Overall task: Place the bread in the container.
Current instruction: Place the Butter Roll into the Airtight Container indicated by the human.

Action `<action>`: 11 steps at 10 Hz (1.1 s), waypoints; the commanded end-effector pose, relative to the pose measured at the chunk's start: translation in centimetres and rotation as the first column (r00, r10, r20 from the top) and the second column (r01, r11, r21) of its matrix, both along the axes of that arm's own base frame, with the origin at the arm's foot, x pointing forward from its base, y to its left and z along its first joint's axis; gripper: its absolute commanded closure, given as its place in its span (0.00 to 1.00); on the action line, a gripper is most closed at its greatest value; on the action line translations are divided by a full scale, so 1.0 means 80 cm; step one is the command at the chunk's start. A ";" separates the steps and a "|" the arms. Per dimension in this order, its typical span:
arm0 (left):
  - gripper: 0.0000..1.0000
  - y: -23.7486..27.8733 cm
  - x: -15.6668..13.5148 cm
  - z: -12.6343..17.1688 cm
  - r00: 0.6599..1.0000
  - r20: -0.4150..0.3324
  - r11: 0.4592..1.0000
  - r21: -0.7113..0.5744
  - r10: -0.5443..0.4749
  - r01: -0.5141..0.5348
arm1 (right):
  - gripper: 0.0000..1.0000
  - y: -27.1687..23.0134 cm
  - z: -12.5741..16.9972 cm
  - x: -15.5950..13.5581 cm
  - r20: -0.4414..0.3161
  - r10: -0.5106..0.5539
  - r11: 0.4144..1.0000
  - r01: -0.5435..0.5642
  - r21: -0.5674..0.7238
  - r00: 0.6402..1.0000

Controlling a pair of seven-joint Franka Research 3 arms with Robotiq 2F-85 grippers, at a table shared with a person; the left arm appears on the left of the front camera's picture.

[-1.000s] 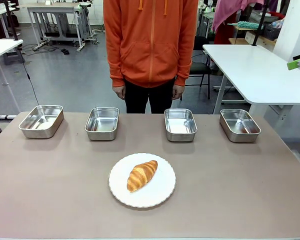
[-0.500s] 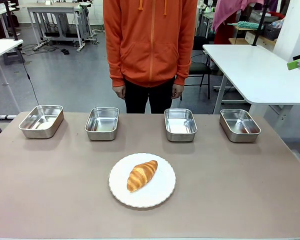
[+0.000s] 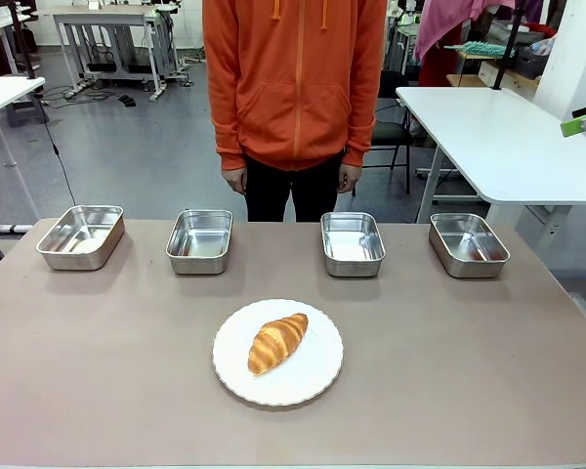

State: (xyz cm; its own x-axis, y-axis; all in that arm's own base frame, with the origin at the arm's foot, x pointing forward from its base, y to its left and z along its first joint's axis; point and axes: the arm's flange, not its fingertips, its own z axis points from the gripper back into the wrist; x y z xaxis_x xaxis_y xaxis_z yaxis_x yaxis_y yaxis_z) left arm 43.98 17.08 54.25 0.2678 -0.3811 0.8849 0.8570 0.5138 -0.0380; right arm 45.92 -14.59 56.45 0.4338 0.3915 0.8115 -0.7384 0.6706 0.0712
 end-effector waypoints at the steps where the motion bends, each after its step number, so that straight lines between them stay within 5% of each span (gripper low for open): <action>1: 0.00 0.000 -0.001 0.002 1.000 0.013 1.000 -0.001 -0.005 0.005 | 0.00 0.002 0.002 0.001 0.014 0.002 1.000 -0.003 0.017 1.000; 11: 0.00 0.000 -0.001 0.002 1.000 0.013 1.000 -0.001 -0.005 0.005 | 0.00 0.002 0.002 0.001 0.014 0.002 1.000 -0.003 0.017 1.000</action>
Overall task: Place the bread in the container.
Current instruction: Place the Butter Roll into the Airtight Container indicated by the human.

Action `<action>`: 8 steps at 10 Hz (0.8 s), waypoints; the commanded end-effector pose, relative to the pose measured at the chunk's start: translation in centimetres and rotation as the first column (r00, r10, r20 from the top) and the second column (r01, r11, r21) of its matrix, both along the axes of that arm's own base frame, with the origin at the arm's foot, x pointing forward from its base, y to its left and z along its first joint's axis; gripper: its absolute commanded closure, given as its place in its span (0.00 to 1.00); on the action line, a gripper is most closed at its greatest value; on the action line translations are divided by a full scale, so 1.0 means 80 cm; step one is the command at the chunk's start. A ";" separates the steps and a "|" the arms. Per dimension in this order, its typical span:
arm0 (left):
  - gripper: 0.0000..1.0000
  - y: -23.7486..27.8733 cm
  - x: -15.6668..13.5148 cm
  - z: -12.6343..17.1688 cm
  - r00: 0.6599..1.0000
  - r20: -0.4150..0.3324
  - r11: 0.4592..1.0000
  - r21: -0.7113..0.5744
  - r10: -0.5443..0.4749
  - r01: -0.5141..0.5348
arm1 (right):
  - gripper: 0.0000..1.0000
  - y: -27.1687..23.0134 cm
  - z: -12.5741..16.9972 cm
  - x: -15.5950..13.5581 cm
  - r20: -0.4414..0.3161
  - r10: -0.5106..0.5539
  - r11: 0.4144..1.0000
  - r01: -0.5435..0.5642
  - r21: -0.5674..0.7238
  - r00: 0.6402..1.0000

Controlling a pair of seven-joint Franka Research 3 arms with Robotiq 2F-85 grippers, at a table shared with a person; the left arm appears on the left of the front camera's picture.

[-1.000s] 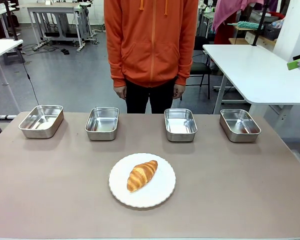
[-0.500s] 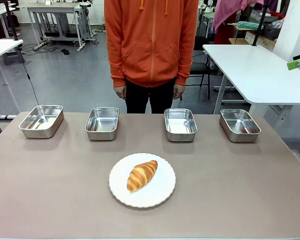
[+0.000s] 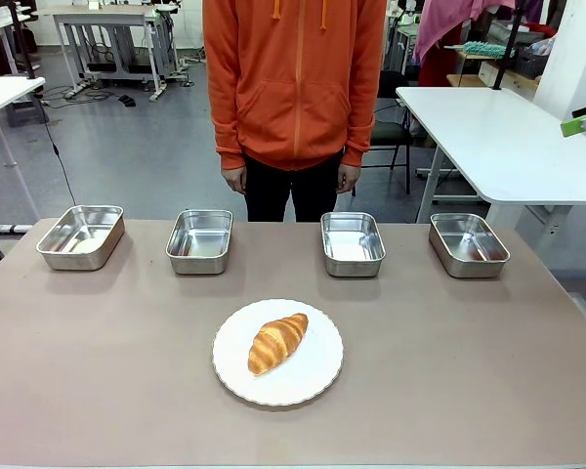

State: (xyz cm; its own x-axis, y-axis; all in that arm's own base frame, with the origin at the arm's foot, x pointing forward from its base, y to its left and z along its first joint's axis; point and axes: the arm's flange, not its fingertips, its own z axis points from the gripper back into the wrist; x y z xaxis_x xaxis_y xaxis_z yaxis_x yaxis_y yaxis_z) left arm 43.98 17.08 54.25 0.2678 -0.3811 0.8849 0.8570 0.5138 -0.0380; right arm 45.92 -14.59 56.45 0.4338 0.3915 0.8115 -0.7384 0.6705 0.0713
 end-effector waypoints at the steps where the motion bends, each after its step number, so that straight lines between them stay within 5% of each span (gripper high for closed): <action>1: 0.00 0.000 -0.001 0.002 1.000 0.013 1.000 -0.001 -0.005 0.005 | 0.00 0.002 0.002 0.001 0.014 0.002 1.000 -0.003 0.017 1.000; 8: 0.00 0.000 -0.001 0.002 1.000 0.013 1.000 -0.001 -0.005 0.005 | 0.00 0.002 0.002 0.001 0.014 0.002 1.000 -0.003 0.017 1.000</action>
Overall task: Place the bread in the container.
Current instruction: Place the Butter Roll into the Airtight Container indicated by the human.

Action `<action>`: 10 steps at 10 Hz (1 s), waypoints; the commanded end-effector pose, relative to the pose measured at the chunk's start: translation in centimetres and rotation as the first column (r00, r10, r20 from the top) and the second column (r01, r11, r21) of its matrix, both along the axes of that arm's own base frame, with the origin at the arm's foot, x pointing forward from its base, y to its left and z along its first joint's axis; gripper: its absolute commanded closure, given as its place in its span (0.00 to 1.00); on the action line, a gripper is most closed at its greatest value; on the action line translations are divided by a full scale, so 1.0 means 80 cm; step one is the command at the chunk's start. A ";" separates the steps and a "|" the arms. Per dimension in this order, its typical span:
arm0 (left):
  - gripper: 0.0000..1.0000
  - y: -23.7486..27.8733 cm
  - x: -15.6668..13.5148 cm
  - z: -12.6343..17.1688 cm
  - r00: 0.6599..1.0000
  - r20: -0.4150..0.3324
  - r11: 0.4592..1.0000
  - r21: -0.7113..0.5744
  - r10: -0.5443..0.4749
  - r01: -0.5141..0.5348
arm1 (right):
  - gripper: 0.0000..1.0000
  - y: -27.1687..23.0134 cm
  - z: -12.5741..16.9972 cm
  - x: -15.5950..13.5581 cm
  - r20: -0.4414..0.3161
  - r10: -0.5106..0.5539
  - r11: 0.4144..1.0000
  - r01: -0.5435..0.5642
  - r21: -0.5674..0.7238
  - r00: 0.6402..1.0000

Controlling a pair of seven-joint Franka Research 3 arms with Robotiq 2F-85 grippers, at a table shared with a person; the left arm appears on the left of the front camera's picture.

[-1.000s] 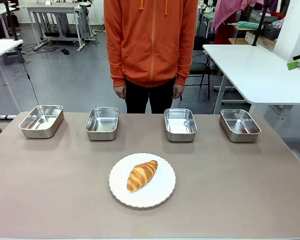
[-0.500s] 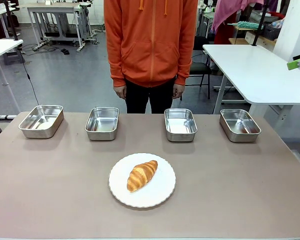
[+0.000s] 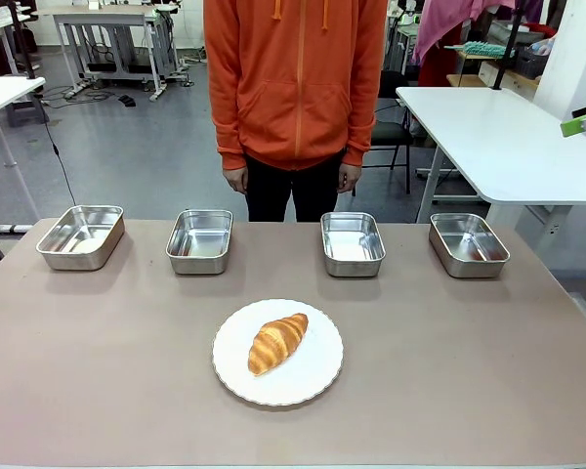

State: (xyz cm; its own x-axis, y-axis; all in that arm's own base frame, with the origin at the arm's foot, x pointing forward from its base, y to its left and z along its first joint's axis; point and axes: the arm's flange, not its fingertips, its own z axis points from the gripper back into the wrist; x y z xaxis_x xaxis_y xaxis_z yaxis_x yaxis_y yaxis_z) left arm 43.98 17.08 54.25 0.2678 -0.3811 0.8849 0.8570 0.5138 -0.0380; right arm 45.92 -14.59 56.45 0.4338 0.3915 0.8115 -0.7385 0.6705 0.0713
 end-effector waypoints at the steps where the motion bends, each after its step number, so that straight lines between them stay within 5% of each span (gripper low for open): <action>1: 0.00 0.000 -0.001 0.002 1.000 0.013 1.000 -0.001 -0.005 0.005 | 0.00 0.002 0.002 0.001 0.014 0.002 1.000 -0.003 0.017 1.000; 10: 0.00 0.000 -0.001 0.002 1.000 0.013 1.000 -0.001 -0.005 0.005 | 0.00 0.002 0.002 0.001 0.014 0.002 1.000 -0.003 0.017 1.000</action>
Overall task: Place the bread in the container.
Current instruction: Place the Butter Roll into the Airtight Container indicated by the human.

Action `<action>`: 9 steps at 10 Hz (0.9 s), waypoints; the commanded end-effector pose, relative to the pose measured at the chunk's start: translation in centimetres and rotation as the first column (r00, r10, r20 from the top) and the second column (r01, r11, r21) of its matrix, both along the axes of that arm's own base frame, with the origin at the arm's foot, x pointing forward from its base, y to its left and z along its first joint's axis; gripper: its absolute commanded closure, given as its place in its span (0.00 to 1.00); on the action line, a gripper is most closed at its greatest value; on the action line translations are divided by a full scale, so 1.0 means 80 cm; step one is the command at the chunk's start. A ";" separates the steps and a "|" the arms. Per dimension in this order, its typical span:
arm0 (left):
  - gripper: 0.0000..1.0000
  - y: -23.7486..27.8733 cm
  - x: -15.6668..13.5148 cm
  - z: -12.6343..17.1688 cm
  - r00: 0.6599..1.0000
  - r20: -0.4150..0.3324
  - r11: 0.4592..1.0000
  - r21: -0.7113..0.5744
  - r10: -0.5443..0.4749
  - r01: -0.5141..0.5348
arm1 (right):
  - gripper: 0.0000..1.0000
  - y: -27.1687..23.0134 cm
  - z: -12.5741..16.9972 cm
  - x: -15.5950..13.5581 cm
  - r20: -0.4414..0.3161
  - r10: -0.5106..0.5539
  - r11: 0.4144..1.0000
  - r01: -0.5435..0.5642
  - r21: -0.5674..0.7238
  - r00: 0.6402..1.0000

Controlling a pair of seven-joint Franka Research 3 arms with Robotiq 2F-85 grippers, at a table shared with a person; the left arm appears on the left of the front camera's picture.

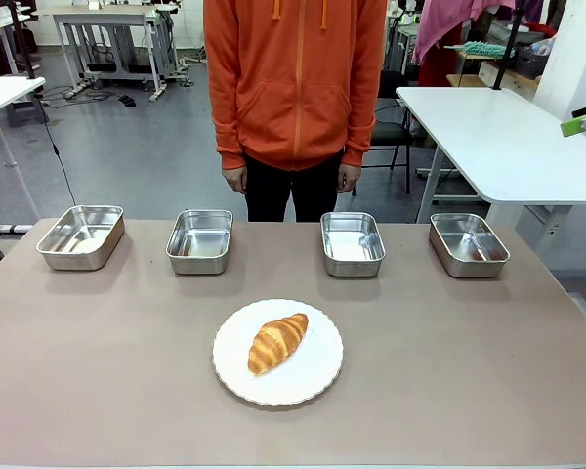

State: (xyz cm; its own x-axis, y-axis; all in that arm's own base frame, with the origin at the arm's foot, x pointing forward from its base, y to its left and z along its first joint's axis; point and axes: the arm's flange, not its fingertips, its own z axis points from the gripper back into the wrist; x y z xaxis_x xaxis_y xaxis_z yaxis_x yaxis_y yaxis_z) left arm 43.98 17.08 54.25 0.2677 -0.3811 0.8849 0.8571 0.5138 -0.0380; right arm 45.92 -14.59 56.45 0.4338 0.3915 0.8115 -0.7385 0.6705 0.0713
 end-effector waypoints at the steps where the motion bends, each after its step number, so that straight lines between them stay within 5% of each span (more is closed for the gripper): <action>1: 0.00 0.000 -0.001 0.002 1.000 0.013 1.000 -0.001 -0.005 0.005 | 0.00 0.002 0.002 0.001 0.014 0.002 1.000 -0.003 0.017 1.000; 9: 0.00 0.000 -0.001 0.002 1.000 0.013 1.000 -0.001 -0.005 0.005 | 0.00 0.002 0.002 0.001 0.014 0.002 1.000 -0.003 0.017 1.000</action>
